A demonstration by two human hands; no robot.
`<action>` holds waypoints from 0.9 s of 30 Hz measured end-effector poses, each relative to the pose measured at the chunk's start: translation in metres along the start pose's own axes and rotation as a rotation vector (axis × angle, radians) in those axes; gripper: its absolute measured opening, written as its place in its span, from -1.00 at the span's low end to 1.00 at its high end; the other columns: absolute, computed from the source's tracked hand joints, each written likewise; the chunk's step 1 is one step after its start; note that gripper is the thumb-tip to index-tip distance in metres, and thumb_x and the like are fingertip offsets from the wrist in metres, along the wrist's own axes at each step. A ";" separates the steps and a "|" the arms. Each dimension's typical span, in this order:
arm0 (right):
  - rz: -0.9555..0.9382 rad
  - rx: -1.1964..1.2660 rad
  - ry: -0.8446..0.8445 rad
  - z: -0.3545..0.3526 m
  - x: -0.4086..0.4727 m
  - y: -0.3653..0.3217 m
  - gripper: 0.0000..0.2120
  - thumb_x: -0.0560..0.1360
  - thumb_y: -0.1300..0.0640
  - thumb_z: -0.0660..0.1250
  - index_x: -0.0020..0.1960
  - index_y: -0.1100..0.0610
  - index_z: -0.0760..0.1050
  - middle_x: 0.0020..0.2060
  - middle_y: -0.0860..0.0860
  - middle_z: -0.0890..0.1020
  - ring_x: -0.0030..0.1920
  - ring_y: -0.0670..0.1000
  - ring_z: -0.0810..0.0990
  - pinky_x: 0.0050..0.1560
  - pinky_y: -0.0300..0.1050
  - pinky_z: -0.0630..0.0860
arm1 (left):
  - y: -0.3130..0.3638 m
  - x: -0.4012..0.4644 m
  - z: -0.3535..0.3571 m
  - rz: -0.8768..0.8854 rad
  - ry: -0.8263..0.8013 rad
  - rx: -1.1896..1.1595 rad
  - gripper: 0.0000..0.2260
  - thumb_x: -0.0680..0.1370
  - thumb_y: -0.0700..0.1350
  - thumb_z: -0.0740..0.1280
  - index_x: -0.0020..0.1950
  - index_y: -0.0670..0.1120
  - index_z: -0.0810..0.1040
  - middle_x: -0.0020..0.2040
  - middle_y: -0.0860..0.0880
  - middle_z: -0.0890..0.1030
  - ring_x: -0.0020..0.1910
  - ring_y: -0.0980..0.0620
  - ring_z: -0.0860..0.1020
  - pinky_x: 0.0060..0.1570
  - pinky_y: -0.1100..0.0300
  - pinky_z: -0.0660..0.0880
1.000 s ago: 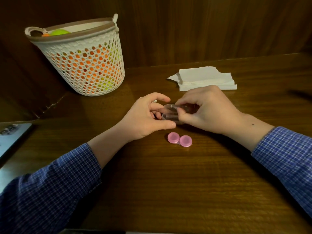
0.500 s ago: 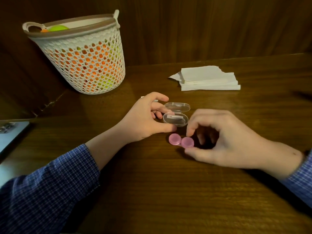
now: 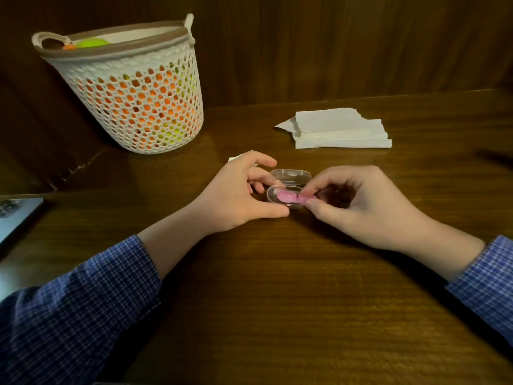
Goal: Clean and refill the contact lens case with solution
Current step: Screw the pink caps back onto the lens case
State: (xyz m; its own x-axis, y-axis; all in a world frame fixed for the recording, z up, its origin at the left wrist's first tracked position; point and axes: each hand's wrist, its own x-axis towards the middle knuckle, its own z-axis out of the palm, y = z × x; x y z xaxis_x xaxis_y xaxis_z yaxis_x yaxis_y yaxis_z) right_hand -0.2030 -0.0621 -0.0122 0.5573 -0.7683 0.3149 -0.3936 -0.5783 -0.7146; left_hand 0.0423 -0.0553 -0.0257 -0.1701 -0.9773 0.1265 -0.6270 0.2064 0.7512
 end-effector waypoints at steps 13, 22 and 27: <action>-0.027 -0.251 0.011 0.011 0.007 -0.005 -0.80 0.55 0.15 0.44 0.14 -0.04 0.71 0.01 -0.19 0.67 0.04 -0.28 0.58 0.07 -0.59 0.41 | 0.004 0.000 0.000 -0.023 0.008 -0.014 -0.29 0.28 0.11 0.67 0.35 0.16 0.45 -0.01 0.29 0.71 0.00 0.29 0.63 -0.16 0.49 0.49; -0.012 -0.248 0.075 0.012 0.006 -0.004 -0.87 0.54 0.13 0.43 0.02 -0.05 0.73 -0.09 -0.20 0.60 -0.03 -0.20 0.56 -0.03 -0.38 0.46 | 0.009 -0.002 0.000 -0.007 0.003 -0.014 -0.39 0.33 0.03 0.67 0.31 0.11 0.51 -0.01 0.19 0.71 -0.03 0.26 0.62 -0.15 0.46 0.49; 0.061 -0.036 0.302 0.004 0.009 0.001 -0.87 0.54 0.13 0.41 -0.01 -0.10 0.58 -0.08 -0.19 0.61 -0.03 -0.18 0.57 -0.16 -0.44 0.49 | 0.011 -0.005 0.000 0.010 0.001 -0.012 -0.53 0.36 -0.01 0.66 0.17 0.09 0.54 -0.01 0.16 0.71 -0.04 0.15 0.64 -0.14 0.41 0.49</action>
State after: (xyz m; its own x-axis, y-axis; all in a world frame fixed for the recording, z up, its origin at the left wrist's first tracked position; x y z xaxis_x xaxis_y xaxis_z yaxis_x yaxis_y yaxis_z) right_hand -0.1955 -0.0684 -0.0131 0.2914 -0.8457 0.4470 -0.4488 -0.5335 -0.7169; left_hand 0.0360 -0.0482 -0.0185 -0.1753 -0.9752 0.1351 -0.6157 0.2156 0.7579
